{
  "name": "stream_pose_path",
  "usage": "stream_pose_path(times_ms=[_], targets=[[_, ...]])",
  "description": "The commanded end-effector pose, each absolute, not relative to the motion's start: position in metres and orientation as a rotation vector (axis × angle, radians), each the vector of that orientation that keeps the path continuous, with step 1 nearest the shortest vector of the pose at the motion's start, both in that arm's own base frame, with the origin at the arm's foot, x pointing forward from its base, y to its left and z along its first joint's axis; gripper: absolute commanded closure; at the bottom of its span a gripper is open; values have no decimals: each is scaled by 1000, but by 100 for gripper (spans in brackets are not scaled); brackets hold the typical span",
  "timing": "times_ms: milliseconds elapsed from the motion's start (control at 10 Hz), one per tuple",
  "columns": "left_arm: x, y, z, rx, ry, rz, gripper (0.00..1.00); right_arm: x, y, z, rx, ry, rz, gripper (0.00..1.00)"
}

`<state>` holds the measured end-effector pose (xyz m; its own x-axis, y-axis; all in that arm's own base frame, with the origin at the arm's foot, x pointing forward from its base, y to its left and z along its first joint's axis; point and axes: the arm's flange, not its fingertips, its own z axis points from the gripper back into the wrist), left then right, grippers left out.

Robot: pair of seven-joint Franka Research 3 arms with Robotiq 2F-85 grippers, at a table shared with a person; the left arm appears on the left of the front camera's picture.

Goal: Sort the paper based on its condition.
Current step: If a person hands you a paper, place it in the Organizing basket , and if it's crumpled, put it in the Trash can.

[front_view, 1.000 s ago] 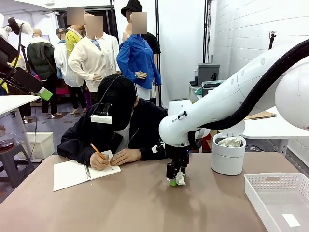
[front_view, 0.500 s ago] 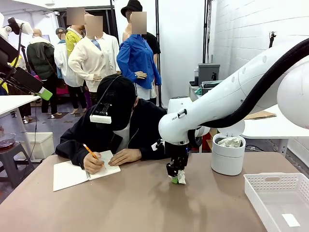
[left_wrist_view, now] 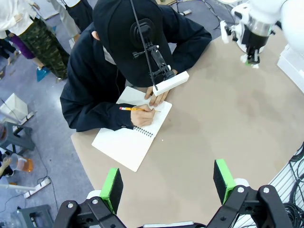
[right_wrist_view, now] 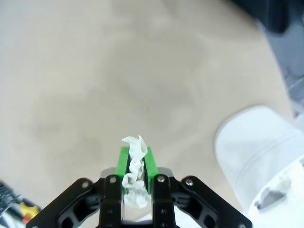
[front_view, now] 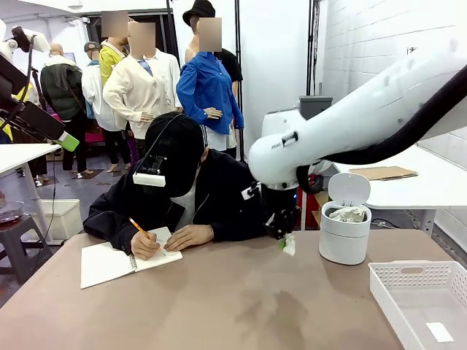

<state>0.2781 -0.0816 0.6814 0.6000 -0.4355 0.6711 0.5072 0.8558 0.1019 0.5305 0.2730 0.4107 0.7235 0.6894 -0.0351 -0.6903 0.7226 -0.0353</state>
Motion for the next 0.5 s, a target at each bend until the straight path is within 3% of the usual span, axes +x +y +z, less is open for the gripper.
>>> stream_pose_path(times_ms=[0, 400], targets=[[278, -81, 681, -104, -749, -546, 0, 523, 259, 422, -106, -16, 700, 84], [278, -81, 681, -104, -749, -546, 0, 539, 213, 457, -180, -184, 510, 84]])
